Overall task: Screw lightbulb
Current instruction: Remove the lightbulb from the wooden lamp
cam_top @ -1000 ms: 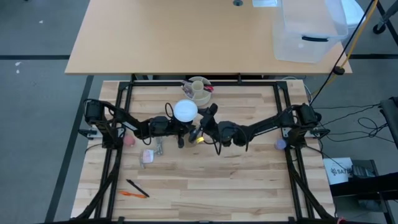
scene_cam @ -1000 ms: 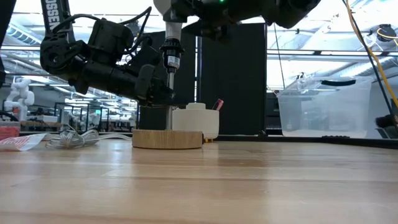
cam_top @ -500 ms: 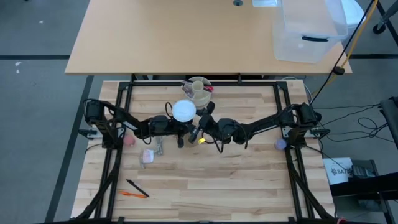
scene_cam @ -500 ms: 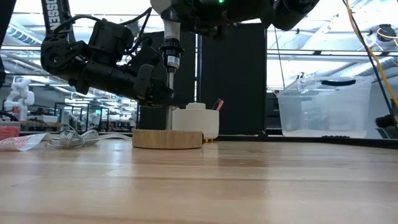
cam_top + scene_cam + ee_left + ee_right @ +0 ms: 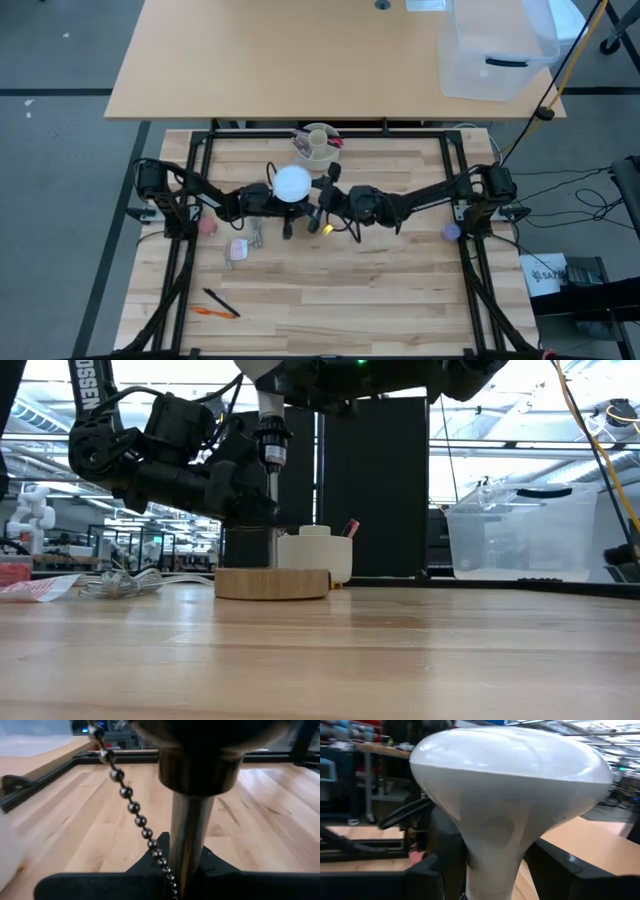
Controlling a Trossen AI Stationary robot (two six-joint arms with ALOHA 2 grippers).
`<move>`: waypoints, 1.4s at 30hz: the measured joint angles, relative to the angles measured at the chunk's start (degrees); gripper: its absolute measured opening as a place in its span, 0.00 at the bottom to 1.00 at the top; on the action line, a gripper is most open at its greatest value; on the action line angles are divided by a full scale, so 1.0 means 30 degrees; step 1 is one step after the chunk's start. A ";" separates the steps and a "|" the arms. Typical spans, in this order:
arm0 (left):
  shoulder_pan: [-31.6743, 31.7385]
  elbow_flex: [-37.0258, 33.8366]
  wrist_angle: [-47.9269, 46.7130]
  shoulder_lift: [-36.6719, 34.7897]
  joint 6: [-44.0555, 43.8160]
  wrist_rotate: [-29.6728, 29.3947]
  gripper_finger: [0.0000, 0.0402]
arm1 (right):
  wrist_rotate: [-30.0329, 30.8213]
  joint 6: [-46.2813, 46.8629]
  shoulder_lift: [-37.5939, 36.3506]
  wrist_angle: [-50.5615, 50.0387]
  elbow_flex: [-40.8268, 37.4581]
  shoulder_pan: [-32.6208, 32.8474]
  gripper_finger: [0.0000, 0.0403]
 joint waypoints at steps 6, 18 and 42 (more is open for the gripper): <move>0.0000 -0.0003 -0.0009 0.0000 0.0237 0.1736 0.06 | -0.2045 -0.0160 -0.0039 -0.0391 0.0015 -0.0437 0.44; 0.0000 0.0011 -0.0139 0.0000 0.0527 0.4255 0.06 | -0.6327 -0.0496 -0.0463 -0.1696 0.0038 -0.1350 0.44; -0.0095 0.0051 -0.1011 -0.0015 0.0261 0.4524 0.06 | -1.7996 0.0185 -0.1362 -0.3346 0.0029 -0.4870 0.44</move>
